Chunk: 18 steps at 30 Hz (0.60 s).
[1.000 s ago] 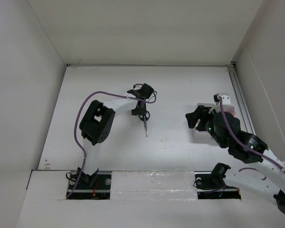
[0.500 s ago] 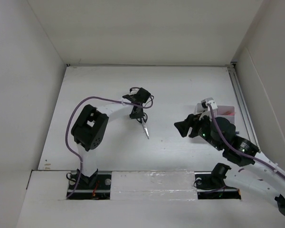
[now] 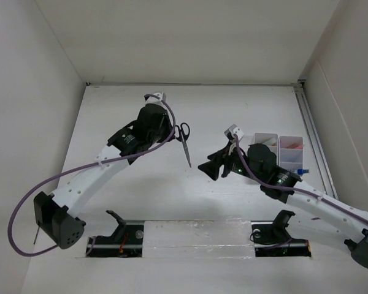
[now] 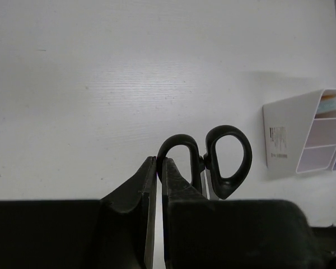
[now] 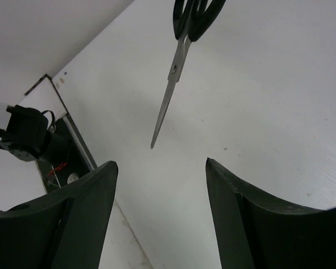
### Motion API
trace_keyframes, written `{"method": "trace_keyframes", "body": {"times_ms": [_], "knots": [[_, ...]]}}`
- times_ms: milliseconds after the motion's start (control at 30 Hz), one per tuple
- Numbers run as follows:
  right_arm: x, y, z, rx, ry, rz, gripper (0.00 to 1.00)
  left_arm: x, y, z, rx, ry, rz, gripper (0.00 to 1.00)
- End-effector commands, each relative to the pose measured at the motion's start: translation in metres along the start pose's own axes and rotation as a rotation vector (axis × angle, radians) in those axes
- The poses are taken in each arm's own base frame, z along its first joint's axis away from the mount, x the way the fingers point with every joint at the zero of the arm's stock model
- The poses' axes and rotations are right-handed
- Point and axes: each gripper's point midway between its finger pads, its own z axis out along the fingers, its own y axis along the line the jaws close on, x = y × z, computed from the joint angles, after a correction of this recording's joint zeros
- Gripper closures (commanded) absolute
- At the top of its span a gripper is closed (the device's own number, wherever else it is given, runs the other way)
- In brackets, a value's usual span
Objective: Sort the stationery into containers
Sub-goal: Pick up the scissors from the center of the board.
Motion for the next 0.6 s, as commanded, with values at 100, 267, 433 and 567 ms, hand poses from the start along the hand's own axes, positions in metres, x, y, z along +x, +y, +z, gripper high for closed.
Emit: {"method": "trace_keyframes", "body": {"times_ms": [100,267,433,567], "knots": [[-0.051,0.04,0.023,-0.227,-0.163,-0.086,0.3,0.01,-0.012,-0.026,0.133,0.034,0.094,1.0],[-0.055,0.028,0.053,-0.169,-0.161,-0.008,0.31,0.008,-0.013,-0.034,0.154,0.021,0.091,1.0],[-0.065,0.038,0.067,-0.231,-0.19,0.019,0.31,0.011,-0.015,-0.035,0.179,0.023,0.111,1.0],[-0.071,0.037,0.076,-0.217,-0.195,0.049,0.33,0.014,-0.015,-0.036,0.188,0.029,0.112,1.0]]}}
